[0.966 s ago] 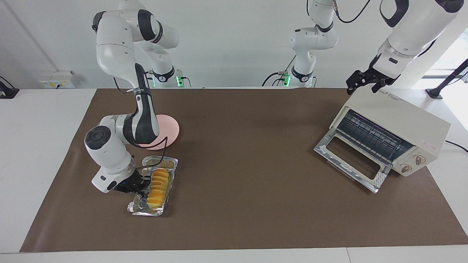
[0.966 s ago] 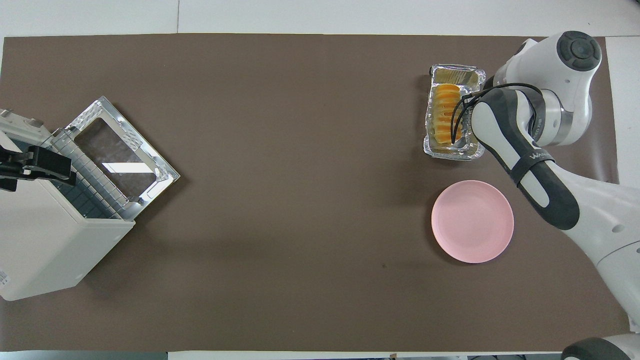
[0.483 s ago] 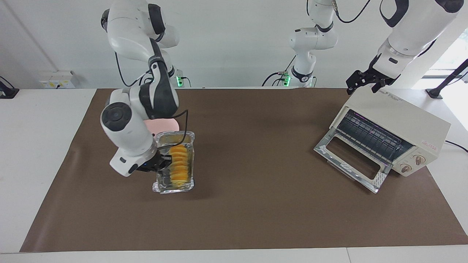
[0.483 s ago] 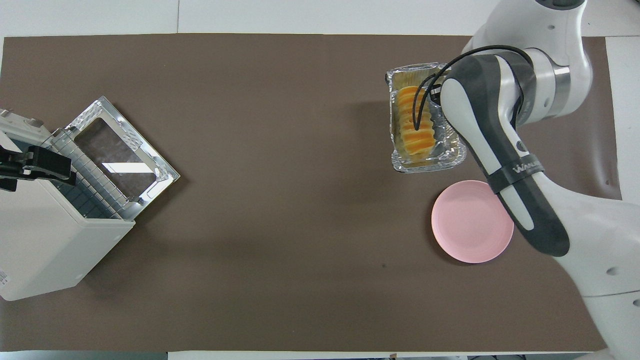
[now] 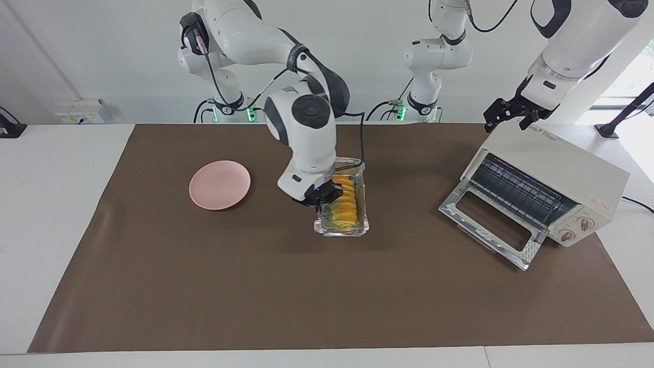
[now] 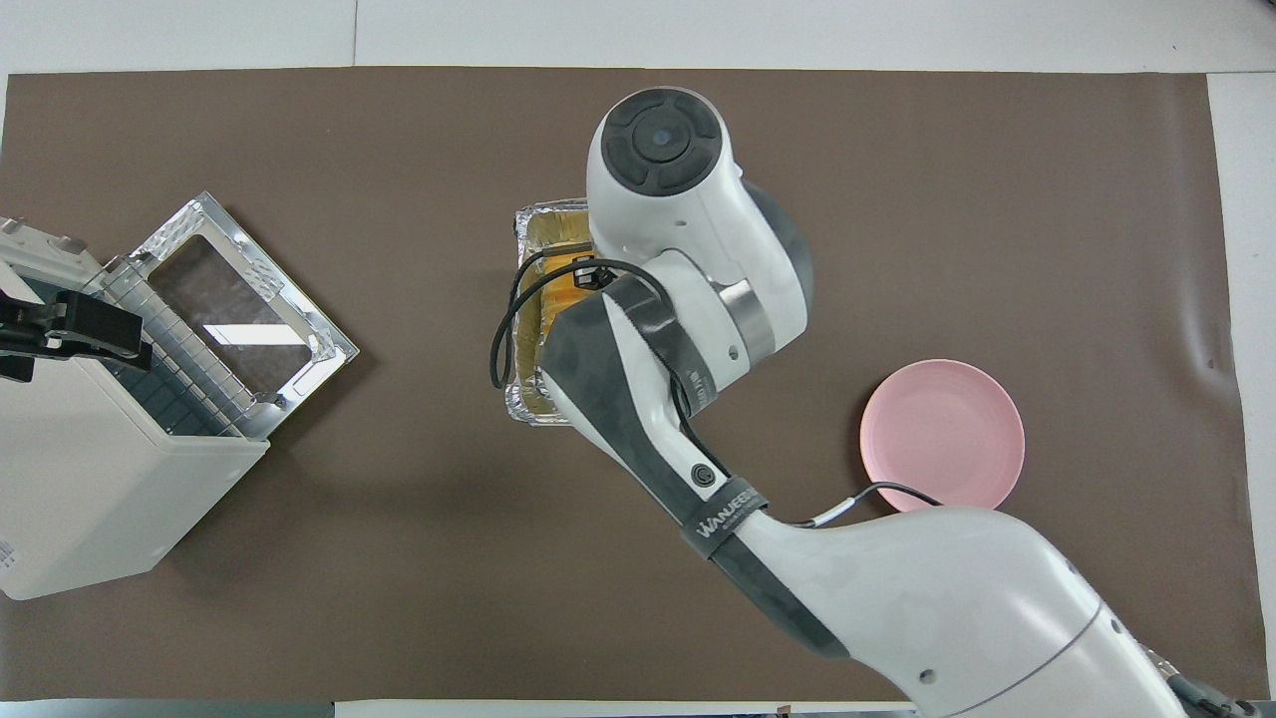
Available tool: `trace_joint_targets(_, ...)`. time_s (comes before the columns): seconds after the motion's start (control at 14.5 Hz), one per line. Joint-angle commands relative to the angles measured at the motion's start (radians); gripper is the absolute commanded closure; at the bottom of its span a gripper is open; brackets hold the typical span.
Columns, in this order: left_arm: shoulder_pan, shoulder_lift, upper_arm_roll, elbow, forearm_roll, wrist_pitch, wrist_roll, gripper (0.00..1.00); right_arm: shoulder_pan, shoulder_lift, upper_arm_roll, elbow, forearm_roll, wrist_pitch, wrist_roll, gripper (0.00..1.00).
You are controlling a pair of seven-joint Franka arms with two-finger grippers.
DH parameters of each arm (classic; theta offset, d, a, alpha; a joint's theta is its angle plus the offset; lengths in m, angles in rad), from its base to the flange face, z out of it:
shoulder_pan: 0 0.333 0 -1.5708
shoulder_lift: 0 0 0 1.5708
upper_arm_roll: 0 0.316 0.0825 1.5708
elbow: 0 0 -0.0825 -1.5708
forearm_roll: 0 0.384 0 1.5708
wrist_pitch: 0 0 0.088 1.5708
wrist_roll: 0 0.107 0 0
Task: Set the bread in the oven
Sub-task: 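Slide the foil tray with the right gripper toward the toaster oven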
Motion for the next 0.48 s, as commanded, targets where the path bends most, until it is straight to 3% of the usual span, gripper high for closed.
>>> trace_joint_targets(0.0,-0.002,-0.027,0.005,-0.031,-0.009,0.012,0.004,0.00,0.005,-0.033,-0.005,-0.186,0.013,0.179,0.003,1.00)
trace_joint_targets(0.14,-0.002,-0.027,0.005,-0.031,-0.009,0.012,0.004,0.00,0.033,-0.041,-0.008,-0.267,0.010,0.256,0.011,1.00)
trace_joint_targets(0.28,-0.002,-0.027,0.005,-0.031,-0.009,0.012,0.004,0.00,0.035,-0.049,-0.008,-0.272,0.011,0.258,0.032,1.00)
trace_joint_targets(0.34,-0.002,-0.027,0.007,-0.031,-0.009,0.010,0.007,0.00,0.035,-0.049,-0.007,-0.266,0.010,0.253,0.047,0.71)
trace_joint_targets(0.41,0.001,-0.027,0.007,-0.031,-0.009,0.012,0.007,0.00,0.038,-0.052,-0.008,-0.254,0.009,0.234,0.078,0.02)
